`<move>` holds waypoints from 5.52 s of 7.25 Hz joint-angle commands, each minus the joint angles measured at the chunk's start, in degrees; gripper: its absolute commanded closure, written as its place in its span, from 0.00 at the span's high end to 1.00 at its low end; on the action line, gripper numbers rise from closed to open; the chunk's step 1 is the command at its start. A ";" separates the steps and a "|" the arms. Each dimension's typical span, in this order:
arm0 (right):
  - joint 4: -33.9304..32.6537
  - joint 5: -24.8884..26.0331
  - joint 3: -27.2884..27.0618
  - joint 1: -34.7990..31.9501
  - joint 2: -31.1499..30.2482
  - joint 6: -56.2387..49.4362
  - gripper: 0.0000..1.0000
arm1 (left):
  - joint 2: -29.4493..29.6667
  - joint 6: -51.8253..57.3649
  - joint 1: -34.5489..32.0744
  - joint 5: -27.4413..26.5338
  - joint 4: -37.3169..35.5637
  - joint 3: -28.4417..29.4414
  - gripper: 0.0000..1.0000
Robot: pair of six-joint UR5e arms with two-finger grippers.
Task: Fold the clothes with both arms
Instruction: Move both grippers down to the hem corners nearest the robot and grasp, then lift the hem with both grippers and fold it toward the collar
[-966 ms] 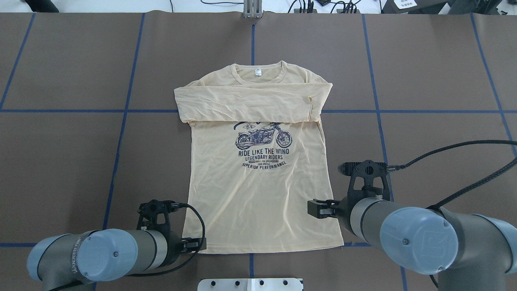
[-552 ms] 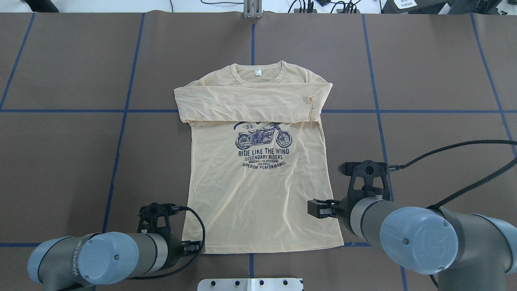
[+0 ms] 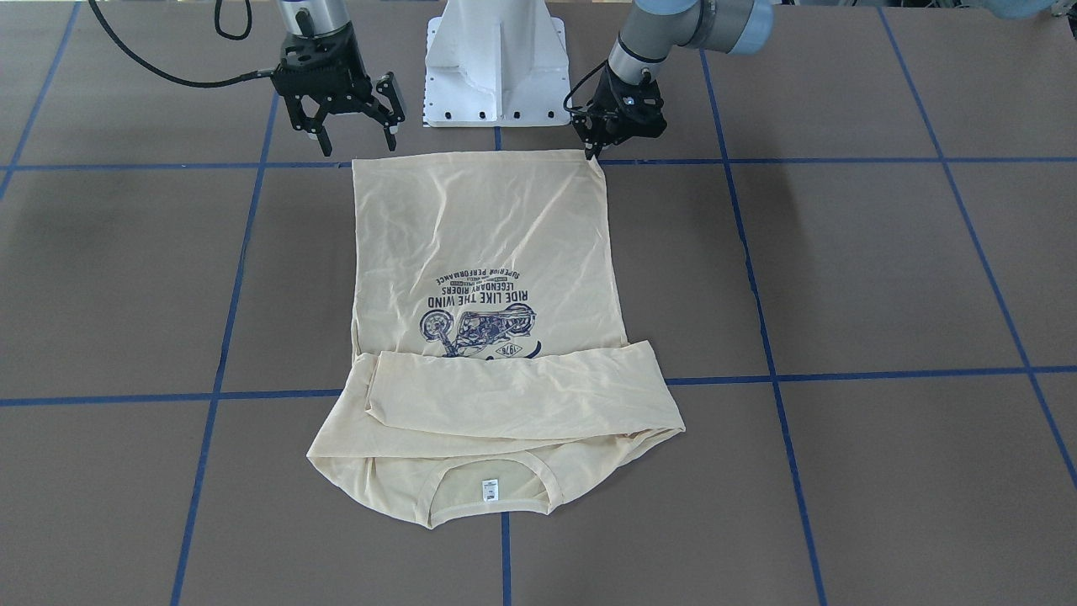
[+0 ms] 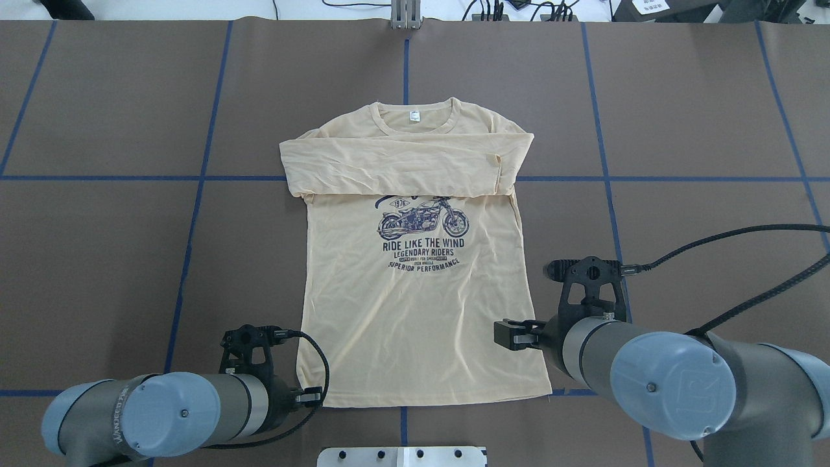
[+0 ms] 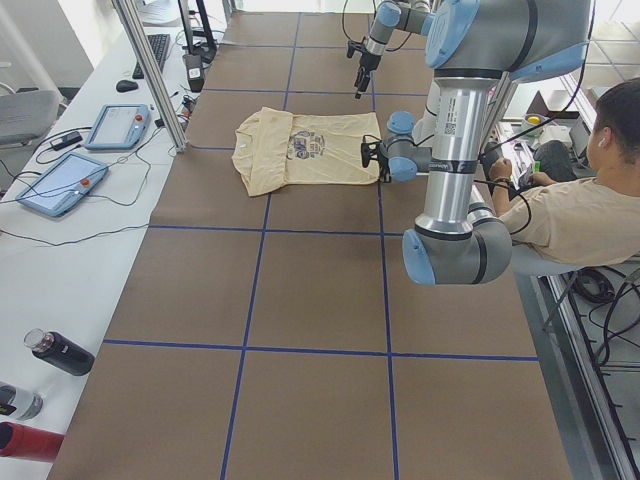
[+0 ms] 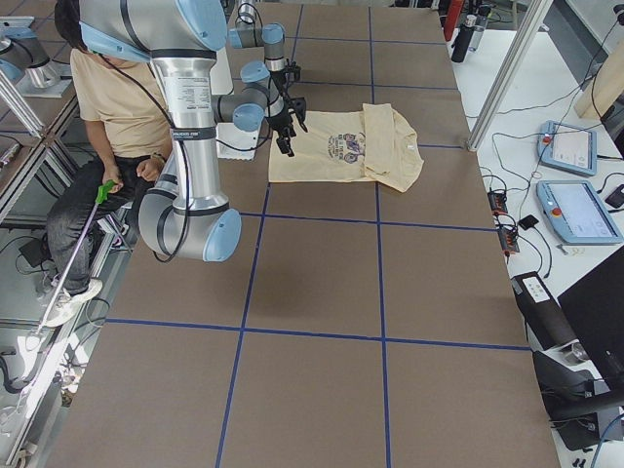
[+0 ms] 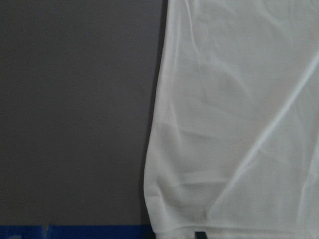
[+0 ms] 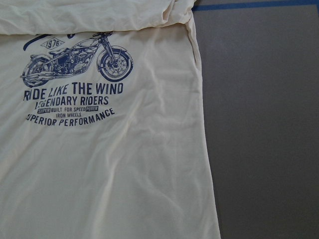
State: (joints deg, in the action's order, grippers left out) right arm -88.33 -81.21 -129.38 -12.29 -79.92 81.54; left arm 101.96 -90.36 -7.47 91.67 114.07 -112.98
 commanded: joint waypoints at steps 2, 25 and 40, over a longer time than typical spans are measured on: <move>3.22 0.96 1.14 1.73 -3.82 -0.06 1.00 | -1.06 0.01 -0.18 0.09 -0.34 -2.85 0.00; -2.42 0.74 -11.73 13.86 -8.14 4.59 0.00 | -3.42 0.19 -0.36 4.80 -11.54 -21.60 0.00; -6.59 -0.88 13.52 -15.21 15.41 -5.86 0.00 | 16.69 7.22 -24.34 -2.28 -18.13 1.59 0.00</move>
State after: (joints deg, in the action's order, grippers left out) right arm -94.92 -82.06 -118.67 -26.53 -65.18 76.11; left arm 117.15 -83.18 -30.65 90.39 92.84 -115.78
